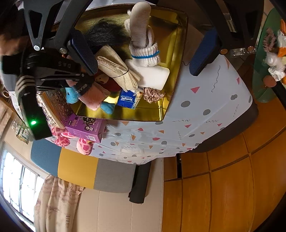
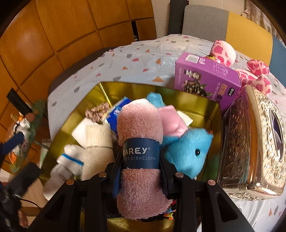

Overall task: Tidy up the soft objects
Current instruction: 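Lower the dishcloth roll into the tray and open the right tool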

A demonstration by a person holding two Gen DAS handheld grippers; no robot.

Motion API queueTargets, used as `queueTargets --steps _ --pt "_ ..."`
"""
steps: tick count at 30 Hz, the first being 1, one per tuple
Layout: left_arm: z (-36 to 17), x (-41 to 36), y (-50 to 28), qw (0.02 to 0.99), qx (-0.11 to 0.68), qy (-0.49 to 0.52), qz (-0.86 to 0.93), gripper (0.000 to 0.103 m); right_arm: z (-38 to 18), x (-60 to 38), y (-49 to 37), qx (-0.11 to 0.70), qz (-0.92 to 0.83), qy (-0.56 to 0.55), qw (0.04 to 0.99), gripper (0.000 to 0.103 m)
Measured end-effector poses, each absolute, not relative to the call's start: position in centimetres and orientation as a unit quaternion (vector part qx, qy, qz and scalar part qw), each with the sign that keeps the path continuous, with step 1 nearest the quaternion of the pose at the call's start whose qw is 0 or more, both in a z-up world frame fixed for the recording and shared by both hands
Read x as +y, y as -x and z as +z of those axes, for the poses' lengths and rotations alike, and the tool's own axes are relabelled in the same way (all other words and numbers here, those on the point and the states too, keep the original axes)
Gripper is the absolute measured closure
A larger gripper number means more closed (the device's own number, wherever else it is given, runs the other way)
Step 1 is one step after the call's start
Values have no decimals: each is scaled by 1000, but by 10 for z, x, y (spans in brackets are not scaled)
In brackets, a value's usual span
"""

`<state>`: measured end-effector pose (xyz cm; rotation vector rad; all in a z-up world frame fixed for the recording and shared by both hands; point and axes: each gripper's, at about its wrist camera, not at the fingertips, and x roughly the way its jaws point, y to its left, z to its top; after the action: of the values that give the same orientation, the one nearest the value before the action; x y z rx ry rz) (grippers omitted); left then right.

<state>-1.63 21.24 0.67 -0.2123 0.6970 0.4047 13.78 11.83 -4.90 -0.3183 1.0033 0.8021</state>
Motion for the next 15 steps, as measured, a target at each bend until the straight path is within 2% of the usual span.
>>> queueTargets --steps 15 --pt "-4 212 7 911 351 100 193 0 -86 146 -182 518 288 162 789 69"
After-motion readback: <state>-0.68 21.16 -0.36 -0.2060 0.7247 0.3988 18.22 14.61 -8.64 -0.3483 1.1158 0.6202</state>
